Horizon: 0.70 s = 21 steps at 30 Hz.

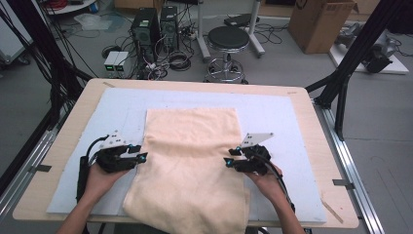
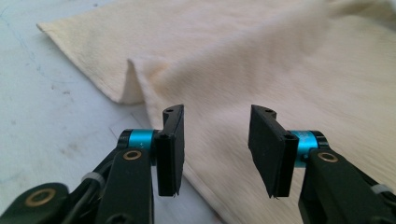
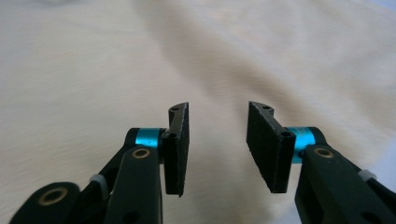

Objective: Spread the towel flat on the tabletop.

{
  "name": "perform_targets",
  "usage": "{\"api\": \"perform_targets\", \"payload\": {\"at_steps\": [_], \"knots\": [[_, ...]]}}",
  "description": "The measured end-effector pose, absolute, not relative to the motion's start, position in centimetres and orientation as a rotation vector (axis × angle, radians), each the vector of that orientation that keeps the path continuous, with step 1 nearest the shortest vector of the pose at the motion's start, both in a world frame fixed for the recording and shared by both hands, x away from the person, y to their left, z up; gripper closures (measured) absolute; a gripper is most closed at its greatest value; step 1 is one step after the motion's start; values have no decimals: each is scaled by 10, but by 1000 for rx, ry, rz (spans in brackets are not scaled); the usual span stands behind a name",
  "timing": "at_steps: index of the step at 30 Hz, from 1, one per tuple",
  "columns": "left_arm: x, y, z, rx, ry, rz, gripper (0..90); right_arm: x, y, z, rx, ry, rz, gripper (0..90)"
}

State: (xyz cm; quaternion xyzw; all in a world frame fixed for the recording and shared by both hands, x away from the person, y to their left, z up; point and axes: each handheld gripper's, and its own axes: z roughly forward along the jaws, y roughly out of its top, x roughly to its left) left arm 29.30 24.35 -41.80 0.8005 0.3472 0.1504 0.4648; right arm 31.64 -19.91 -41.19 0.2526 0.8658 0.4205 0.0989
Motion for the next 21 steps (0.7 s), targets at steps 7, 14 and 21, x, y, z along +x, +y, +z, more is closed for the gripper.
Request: {"api": "perform_targets", "payload": {"at_steps": [7, 14, 21], "knots": [[229, 245, -422, 1937, 694, 314, 498, 267, -183, -413, 570, 2660, 1340, 540], [191, 235, -424, 2002, 537, 289, 473, 223, -166, -419, 408, 2747, 1372, 519], [192, 232, -444, 2126, 522, 247, 560, 203, -151, -431, 301, 2789, 1241, 628]]}}
